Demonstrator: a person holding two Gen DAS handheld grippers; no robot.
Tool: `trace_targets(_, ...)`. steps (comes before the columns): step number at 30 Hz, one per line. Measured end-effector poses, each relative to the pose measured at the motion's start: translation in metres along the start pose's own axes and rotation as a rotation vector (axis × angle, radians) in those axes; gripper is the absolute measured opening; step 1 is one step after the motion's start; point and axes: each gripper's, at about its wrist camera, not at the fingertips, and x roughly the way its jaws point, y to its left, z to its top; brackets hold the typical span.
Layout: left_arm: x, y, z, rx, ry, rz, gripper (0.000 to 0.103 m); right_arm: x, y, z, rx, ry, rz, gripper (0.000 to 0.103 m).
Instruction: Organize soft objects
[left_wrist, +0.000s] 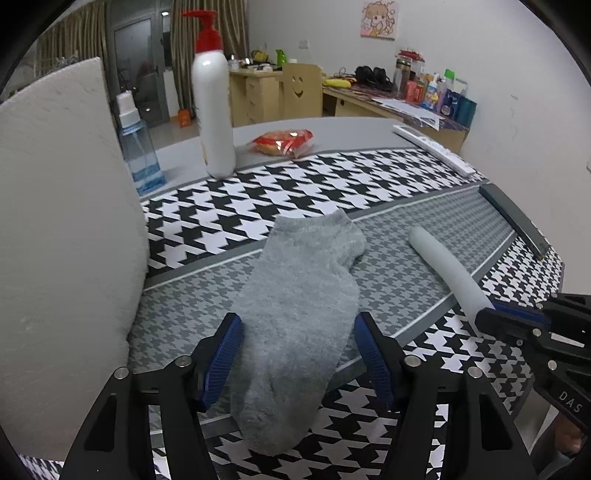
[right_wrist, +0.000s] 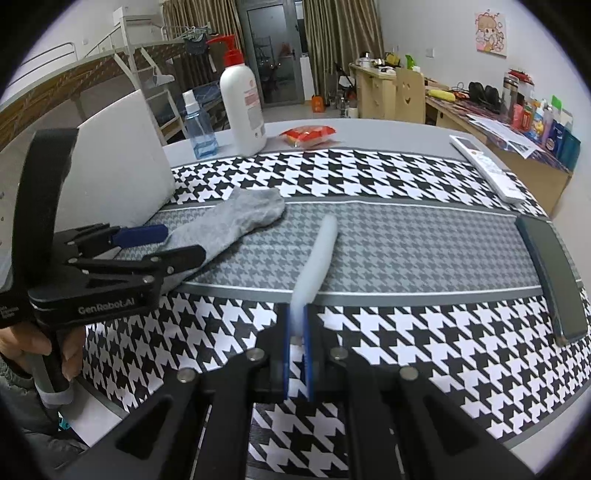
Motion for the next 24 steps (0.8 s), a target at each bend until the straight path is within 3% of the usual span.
trace_targets(8, 0.007, -0.002, 0.000, 0.008, 0.025, 0.017, 0.038, -0.005, 0.001, 0.002, 0.002, -0.017, -0.005, 0.009)
trace_targets(15, 0.008, -0.002, -0.001, 0.024, 0.009, 0.028, 0.032, -0.007, 0.003, 0.003, -0.001, -0.028, -0.004, 0.009)
trace_targets(20, 0.009, 0.002, 0.001, 0.010, 0.011, 0.026, 0.010, -0.010, 0.003, 0.004, 0.004, -0.043, -0.002, 0.009)
trace_targets(24, 0.003, 0.006, 0.002, -0.025, -0.006, -0.003, 0.007, -0.012, 0.002, 0.003, 0.005, -0.050, -0.003, 0.009)
